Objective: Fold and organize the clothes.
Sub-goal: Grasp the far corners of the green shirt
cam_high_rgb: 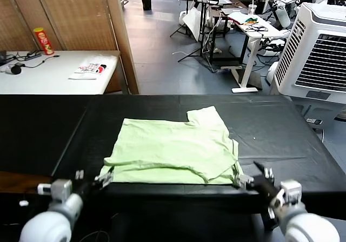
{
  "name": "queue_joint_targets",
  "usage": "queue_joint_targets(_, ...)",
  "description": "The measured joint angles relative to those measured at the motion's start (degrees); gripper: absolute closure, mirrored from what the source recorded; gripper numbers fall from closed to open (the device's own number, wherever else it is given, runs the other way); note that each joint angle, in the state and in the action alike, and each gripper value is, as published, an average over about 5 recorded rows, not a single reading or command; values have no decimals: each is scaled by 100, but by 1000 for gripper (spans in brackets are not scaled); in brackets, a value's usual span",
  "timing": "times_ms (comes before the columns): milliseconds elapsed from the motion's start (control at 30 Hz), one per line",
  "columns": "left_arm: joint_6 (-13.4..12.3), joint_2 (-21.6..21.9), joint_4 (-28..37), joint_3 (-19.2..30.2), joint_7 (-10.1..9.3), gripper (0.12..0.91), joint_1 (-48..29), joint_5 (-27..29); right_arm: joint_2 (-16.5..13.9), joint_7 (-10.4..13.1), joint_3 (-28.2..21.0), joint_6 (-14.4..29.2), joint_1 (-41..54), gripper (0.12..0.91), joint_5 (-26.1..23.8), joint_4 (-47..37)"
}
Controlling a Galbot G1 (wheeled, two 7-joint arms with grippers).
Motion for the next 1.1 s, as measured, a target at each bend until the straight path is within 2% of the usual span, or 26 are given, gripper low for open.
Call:
queue_joint_targets(133,35,58,634,395,0,232,-941,-193,129,82,-521,-4,940,227,28,-908)
queue_joint_targets(267,55,16,1341,808,-102,232,-1737,-422,293,86,-909,-5,1660,227,30,-1781)
queue_joint_targets(500,135,-251,2567,1335,-142,232,-2879,-586,568,77,-1239,-17,2523,227,30,-2960)
queue_joint_targets(767,148,-541,3684,1607,0,232,-3660,-505,818,64,-1340,-48,2985,227,7,-3764)
queue_joint_targets(1100,12,-768,4539,1839,266,233,-4112,-210,1039,1,-1369,-54,3202,233,-20,-4242)
